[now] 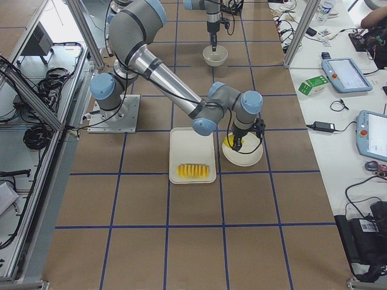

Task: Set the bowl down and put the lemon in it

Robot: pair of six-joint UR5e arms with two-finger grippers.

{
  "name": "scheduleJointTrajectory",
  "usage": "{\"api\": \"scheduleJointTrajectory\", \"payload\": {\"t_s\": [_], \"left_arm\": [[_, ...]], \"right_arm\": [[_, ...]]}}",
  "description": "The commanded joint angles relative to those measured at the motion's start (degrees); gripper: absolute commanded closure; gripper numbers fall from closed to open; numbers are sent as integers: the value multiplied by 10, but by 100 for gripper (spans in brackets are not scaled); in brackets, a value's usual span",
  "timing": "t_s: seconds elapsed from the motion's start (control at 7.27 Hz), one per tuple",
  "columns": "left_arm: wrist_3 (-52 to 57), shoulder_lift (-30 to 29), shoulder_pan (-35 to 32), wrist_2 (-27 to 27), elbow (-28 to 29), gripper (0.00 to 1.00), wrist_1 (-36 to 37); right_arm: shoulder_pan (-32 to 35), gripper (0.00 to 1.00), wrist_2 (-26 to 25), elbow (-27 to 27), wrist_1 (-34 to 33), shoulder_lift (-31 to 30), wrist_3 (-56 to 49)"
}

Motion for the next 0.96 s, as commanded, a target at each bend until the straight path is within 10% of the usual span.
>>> {"api": "scheduleJointTrajectory", "payload": {"t_s": [0.0,0.14,0.83], "left_arm": [[5,-6,1,1,0,17,2],[4,-2,7,3,7,0,-6],[101,86,63,79,183,0,-337]], "right_arm": [[27,100,1,-8,59,-41,41],[52,100,1,-8,84,-64,74],[84,100,31,-12,142,-101,99]]}}
